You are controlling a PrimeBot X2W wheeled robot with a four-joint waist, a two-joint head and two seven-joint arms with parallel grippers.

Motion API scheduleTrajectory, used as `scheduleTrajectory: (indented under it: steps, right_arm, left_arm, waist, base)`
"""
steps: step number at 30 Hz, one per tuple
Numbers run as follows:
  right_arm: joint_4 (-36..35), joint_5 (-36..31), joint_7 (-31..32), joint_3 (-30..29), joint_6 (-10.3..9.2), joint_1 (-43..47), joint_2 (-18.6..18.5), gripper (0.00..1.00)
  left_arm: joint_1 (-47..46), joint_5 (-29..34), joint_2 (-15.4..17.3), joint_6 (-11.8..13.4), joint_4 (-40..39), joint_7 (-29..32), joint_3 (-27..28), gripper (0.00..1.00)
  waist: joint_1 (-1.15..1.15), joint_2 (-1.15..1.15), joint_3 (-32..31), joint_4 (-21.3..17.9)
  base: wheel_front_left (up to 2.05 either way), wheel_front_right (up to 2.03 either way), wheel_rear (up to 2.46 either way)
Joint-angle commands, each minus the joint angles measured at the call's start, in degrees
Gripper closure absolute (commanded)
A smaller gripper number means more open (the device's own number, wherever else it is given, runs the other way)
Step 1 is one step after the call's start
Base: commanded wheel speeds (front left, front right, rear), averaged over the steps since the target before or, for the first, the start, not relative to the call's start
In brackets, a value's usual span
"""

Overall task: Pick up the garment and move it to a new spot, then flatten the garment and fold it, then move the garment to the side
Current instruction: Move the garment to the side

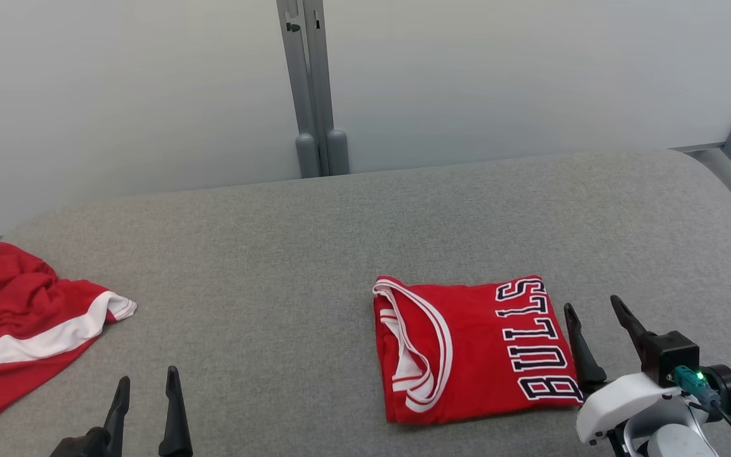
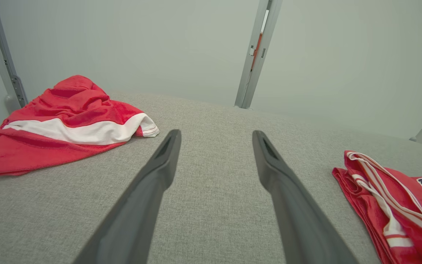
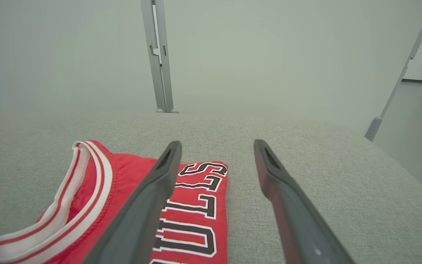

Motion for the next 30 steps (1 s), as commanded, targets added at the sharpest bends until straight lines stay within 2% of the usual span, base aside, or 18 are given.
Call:
scheduleTrajectory:
  steps: [1,7,11,23,27,28,29,30]
  right_arm:
    - [1.6,-0.2,0.0,-0.2,-0.10,-0.5,-0.4,0.00]
    - [9.7,0.0,12.6,-2.1,-0.10,-5.5,-0.4,0.00]
    - [13.6,0.5,18.8,-2.7,-0.10,-9.0,-0.3,0.00]
    - [24.1,1.1,24.5,-2.1,-0.10,-13.5,-1.5,0.00]
    - [27.7,2.5,27.9,0.4,-0.07,-13.9,-1.6,0.00]
    - [28.3,3.1,28.5,1.4,-0.05,-13.9,-1.7,0.27]
    - [28.5,3.4,28.6,2.4,-0.06,-14.2,-2.0,1.00]
    - [28.6,3.6,28.6,3.0,-0.06,-14.4,-2.3,1.00]
  left_arm:
    - [0.6,-0.3,0.2,0.0,-0.1,0.0,-0.3,0.00]
    - [0.2,-0.7,0.2,-0.5,-0.5,0.0,-1.3,0.00]
    - [-0.6,-0.3,0.2,-0.9,-0.8,0.0,-2.2,0.00]
    - [-2.6,1.5,0.2,-1.9,-0.6,0.0,-3.3,0.00]
    - [-3.4,1.6,0.2,-2.0,-0.8,0.0,-3.4,0.00]
    - [-3.5,1.6,0.2,-2.1,-0.8,0.0,-3.3,0.00]
    - [-3.6,1.7,0.2,-2.1,-0.8,0.0,-3.2,0.00]
    - [-3.7,1.7,0.2,-2.2,-0.8,0.0,-3.2,0.00]
  waist:
    - [0.00,0.00,0.2,0.3]
    - [0.00,0.00,1.0,1.4]
    - [0.00,0.00,2.1,2.9]
    - [0.00,0.00,6.1,7.5]
    - [0.00,0.00,7.2,8.0]
    - [0.00,0.00,7.3,8.0]
    - [0.00,0.00,7.5,8.0]
    - [0.00,0.00,7.6,8.0]
  base:
    - [0.00,0.00,0.00]
    - [0.00,0.00,0.00]
    - [0.00,0.00,0.00]
    - [0.00,0.00,0.00]
    - [0.00,0.00,0.00]
    - [0.00,0.00,0.00]
    - [0.00,0.00,0.00]
    - [0.00,0.00,0.00]
